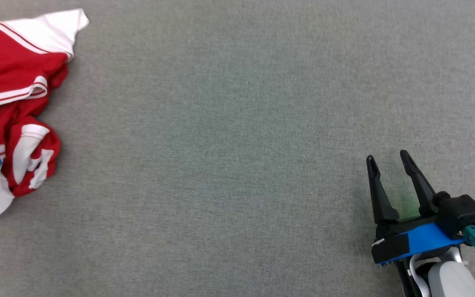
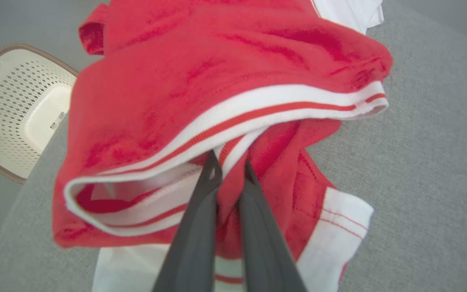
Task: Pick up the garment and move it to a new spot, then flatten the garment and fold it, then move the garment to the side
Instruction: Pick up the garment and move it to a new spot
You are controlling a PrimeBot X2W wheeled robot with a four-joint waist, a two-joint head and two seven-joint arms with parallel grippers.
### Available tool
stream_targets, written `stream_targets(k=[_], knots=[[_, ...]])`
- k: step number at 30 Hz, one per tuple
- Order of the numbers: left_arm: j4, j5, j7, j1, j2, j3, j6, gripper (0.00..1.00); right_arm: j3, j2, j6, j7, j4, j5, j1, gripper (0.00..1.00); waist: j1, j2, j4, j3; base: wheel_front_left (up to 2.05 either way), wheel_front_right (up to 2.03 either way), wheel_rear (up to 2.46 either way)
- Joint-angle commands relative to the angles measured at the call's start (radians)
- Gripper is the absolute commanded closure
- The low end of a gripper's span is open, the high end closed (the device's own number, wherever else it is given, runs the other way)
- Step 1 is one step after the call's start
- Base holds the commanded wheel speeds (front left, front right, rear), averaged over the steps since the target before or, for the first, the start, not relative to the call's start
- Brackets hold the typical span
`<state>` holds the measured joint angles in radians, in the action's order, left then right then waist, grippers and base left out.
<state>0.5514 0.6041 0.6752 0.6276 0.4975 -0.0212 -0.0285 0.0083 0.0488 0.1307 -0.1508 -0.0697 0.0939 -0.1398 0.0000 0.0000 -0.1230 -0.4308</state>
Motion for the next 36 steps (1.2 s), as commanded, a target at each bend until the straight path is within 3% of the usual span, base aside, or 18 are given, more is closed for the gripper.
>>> stream_targets(k=[1, 16, 25, 36], knots=[[-0.035, -0.011, -0.023, -0.009, 0.023, -0.002, 0.005, 1.00, -0.006, 0.003, 0.000, -0.012, -0.012, 0.010, -0.009, 0.00, 0.0000, 0.0000, -0.002, 0.031, 0.00, 0.00, 0.00], [-0.288, -0.067, -0.124, 0.121, 0.090, 0.054, 0.095, 1.00, 0.009, 0.003, 0.000, -0.083, -0.151, 0.120, 0.042, 0.00, 0.0000, 0.0000, 0.004, 0.289, 0.00, 0.00, 0.00], [-0.465, -0.029, -0.128, 0.202, 0.015, 0.150, 0.134, 1.00, 0.005, 0.003, 0.000, -0.107, -0.194, 0.160, 0.071, 0.00, 0.0000, 0.0000, 0.087, 0.373, 0.00, 0.00, 0.00], [-0.605, 0.052, -0.115, 0.176, -0.081, 0.273, 0.150, 1.00, 0.020, 0.003, 0.000, -0.114, -0.207, 0.169, 0.046, 0.00, 0.0000, 0.0000, 0.242, 0.353, 0.00, 0.00, 0.00]])
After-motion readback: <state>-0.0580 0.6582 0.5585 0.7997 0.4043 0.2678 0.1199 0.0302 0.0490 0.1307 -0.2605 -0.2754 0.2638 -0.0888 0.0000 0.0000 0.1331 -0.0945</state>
